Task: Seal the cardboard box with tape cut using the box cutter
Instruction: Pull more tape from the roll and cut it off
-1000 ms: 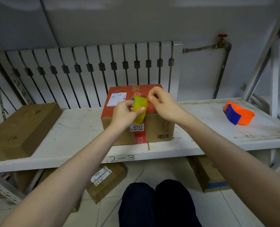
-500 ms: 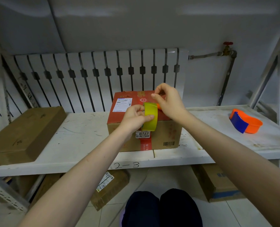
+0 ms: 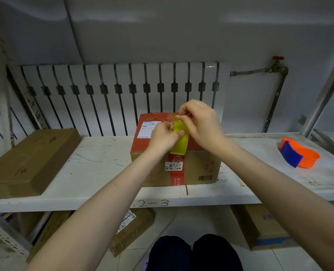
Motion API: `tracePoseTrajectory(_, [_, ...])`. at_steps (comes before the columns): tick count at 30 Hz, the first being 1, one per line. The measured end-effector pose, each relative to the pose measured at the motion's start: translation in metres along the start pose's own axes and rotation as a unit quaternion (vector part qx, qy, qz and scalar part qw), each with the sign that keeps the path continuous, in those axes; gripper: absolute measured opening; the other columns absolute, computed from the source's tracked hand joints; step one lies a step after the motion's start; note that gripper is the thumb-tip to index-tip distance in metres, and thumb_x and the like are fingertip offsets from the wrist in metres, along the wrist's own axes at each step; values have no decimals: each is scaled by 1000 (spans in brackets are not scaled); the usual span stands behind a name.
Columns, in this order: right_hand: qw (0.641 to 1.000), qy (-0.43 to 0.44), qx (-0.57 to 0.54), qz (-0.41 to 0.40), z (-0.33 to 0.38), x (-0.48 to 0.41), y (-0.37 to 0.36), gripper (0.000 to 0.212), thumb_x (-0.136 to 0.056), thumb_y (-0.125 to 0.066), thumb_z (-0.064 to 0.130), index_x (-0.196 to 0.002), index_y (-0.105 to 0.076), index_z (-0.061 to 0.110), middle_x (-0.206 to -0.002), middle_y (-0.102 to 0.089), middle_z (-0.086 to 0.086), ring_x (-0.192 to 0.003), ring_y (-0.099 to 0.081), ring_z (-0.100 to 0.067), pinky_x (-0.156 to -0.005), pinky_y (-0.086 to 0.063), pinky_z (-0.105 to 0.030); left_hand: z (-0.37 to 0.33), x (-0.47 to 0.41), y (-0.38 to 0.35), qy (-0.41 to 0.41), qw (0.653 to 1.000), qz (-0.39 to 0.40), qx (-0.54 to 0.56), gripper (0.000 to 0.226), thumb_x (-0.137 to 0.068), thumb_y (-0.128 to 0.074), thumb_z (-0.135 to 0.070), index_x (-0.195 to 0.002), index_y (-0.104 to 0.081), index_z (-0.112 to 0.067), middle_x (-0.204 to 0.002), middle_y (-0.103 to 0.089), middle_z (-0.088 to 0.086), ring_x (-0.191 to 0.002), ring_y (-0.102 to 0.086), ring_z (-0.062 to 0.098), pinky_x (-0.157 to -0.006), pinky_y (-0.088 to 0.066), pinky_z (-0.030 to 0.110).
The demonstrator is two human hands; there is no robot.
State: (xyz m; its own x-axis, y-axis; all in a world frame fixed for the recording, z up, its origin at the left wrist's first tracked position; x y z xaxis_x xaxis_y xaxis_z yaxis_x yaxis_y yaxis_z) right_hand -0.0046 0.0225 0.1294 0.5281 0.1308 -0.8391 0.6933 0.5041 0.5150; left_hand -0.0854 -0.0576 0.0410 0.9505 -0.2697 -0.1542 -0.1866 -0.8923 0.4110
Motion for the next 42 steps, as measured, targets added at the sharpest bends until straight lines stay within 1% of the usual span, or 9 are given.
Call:
tracePoseTrajectory(5, [993, -92, -65, -38, -26, -2, 8, 5, -86, -63, 16, -83, -60, 13, -81, -59, 4, -75, -53, -9, -65, -39, -11, 15, 0, 2, 79, 996, -7, 47, 40, -75, -76, -32, -101, -49, -18, -112, -61, 5, -105, -58, 23, -90, -49, 39])
tracePoseTrajectory(8, [987, -133, -84, -22, -34, -4, 5, 5, -88, -63, 18, -85, -59, 16, -82, -58, 7, -77, -54, -6, -66, -38, -7, 1, 1, 18, 16, 997, -65, 34, 52, -71, -80, -26, -111, -47, -20, -115, -56, 1, -105, -55, 19, -90, -50, 37])
tracePoseTrajectory(12, [982, -150, -116, -3, -34, -6, -2, 8, -87, -64, 18, -84, -56, 19, -81, -58, 9, -77, -55, -2, -67, -42, -7, -28, 8, 22, -96, 993, -71, 21, 34, -76, -72, -6, -104, -58, -18, -101, -59, -5, -98, -55, 11, -79, -47, 22])
tracePoseTrajectory(15, [973, -180, -143, -14, -42, -7, -4, 10, -86, -65, 17, -84, -55, 19, -77, -56, 12, -70, -54, 0, -64, -43, -7, -32, 8, 20, -110, 991, -64, 28, 30, -74, -73, -2, -97, -60, -17, -97, -63, -1, -96, -59, 15, -81, -51, 25])
tracePoseTrajectory(20, [960, -214, -180, 3, -53, -7, -9, 14, -86, -66, 15, -81, -53, 21, -70, -54, 9, -53, -50, 2, -56, -43, -10, -36, 3, 19, -118, 990, -74, 11, 31, -72, -76, -5, -96, -60, -16, -94, -63, 0, -89, -59, 13, -77, -51, 25])
tracePoseTrajectory(28, [935, -292, -203, 19, -68, -4, -14, 19, -80, -72, 16, -72, -55, 22, -59, -60, -1, -60, -65, -20, -61, -54, -30, -47, 4, 19, -162, 979, -108, -55, 38, -72, -78, -10, -104, -58, -15, -108, -54, 0, -94, -50, 10, -67, -35, 6])
tracePoseTrajectory(32, [906, -346, -240, 46, -75, 1, -23, 17, -80, -73, 14, -84, -56, 15, -67, -65, -4, -60, -65, -14, -54, -50, -22, -49, 8, 21, -193, 974, -116, -25, 46, -71, -76, -6, -108, -51, -19, -95, -59, -5, -93, -58, 12, -73, -47, 17])
tracePoseTrajectory(36, [875, -388, -283, 63, -76, 8, -28, 24, -81, -71, 12, -99, -54, 10, -74, -69, -10, -53, -65, -9, -45, -47, -16, -51, 13, 21, -212, 967, -134, -47, 50, -73, -77, -13, -111, -45, -21, -87, -57, -7, -88, -59, 13, -73, -49, 24])
tracePoseTrajectory(42, [875, -391, -270, 96, -76, 10, -30, 29, -84, -68, 14, -108, -50, 12, -76, -70, -8, -59, -66, -11, -44, -47, -17, -56, 20, 19, -253, 946, -167, -114, 41, -74, -75, -18, -108, -52, -18, -107, -54, 2, -97, -54, 15, -81, -49, 28])
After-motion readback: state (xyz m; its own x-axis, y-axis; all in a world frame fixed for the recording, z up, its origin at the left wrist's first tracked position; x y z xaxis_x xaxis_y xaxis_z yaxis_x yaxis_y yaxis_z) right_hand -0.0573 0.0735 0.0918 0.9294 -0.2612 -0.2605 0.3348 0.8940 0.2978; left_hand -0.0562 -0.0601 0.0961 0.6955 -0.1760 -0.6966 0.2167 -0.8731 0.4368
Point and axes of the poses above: each hand's wrist, its own x-axis away from the middle knuckle, its own y-axis out of the back of the hand, z = x × y, the point moved 10 cm from there along -x, towards the middle knuckle
